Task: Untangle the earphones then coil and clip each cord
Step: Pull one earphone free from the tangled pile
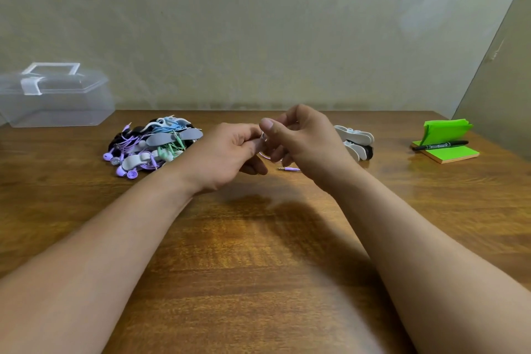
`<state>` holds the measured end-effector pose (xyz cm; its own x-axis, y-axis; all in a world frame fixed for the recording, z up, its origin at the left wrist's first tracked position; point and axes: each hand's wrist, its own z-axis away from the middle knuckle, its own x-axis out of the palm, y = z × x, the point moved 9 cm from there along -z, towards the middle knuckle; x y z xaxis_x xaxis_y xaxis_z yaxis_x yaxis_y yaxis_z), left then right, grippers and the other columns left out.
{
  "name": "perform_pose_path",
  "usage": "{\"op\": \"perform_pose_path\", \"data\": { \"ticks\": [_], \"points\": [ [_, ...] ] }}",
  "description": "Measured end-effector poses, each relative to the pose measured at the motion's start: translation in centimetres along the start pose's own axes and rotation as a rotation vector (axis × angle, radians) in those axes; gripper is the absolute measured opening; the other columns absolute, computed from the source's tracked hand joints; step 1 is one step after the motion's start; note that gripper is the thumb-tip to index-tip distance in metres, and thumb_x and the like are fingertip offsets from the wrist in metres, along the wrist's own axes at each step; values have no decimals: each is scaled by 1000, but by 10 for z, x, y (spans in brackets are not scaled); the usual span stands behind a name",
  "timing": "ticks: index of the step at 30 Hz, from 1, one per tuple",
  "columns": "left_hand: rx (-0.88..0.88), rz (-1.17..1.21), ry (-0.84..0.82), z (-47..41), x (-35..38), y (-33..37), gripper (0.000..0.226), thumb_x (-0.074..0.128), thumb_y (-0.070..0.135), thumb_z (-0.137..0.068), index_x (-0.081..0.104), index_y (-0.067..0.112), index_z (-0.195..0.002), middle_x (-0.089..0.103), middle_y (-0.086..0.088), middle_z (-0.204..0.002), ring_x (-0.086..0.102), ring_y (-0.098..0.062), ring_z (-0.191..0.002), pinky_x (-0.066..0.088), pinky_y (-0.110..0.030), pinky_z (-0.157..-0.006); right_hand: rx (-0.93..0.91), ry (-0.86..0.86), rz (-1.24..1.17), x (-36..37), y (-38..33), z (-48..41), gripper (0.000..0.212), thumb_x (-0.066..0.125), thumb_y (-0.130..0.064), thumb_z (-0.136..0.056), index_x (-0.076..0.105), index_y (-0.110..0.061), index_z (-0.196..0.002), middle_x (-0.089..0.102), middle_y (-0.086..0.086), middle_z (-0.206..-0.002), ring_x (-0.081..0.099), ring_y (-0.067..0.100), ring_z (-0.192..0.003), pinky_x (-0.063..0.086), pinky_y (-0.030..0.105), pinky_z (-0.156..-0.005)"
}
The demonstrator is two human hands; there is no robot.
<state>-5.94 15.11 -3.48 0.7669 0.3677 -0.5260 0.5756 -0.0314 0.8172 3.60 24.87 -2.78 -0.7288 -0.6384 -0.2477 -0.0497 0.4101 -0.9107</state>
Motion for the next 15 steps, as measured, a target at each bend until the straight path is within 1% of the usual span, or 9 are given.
{"op": "perform_pose_path", "data": {
  "ticks": [3, 6, 9, 12, 14, 15],
  "points": [
    [-20, 26, 32, -1, 3, 1, 23, 49, 15, -109, 72, 12, -115, 75, -10, -103, 75, -30, -87, 62, -43, -86, -17, 64, 89, -3, -2, 2, 45, 82, -46, -88, 58, -8, -96, 73, 4, -70, 63, 13, -55, 52, 33, -53],
    [-28, 36, 49, 0, 3, 1, 21, 52, 15, -108, 73, 12, -110, 74, -11, -97, 75, -33, -84, 62, -44, -84, -28, 100, 138, -6, -4, 1, 48, 84, -51, -84, 59, -11, -90, 73, 8, -77, 63, 13, -59, 56, 41, -60],
    [-38, 52, 35, 0, 7, 1, 20, 53, 14, -108, 73, 12, -110, 76, -9, -96, 76, -31, -81, 63, -45, -83, -42, 128, 148, -9, -3, 1, 46, 84, -52, -83, 57, -15, -83, 72, 6, -73, 65, 16, -62, 58, 46, -64],
    [-43, 90, 11, 0, 14, 1, 19, 53, 14, -108, 72, 12, -108, 76, -12, -95, 75, -29, -75, 64, -45, -80, -39, 144, 157, -10, -1, 0, 47, 85, -51, -83, 55, -15, -81, 73, 6, -69, 69, 20, -63, 59, 50, -67],
    [-46, 151, -4, 0, 17, 1, 21, 51, 17, -109, 71, 12, -103, 74, -12, -92, 71, -26, -69, 63, -40, -74, -32, 127, 135, -9, 0, -2, 49, 83, -53, -85, 53, -14, -81, 74, 10, -68, 70, 27, -62, 59, 53, -68],
    [-42, 177, -6, 0, 18, 0, 23, 50, 18, -109, 70, 13, -100, 73, -10, -87, 68, -23, -66, 63, -37, -69, -39, 123, 139, -9, -1, -3, 49, 80, -53, -87, 52, -13, -82, 73, 11, -67, 70, 28, -62, 59, 52, -68]
  ]
}}
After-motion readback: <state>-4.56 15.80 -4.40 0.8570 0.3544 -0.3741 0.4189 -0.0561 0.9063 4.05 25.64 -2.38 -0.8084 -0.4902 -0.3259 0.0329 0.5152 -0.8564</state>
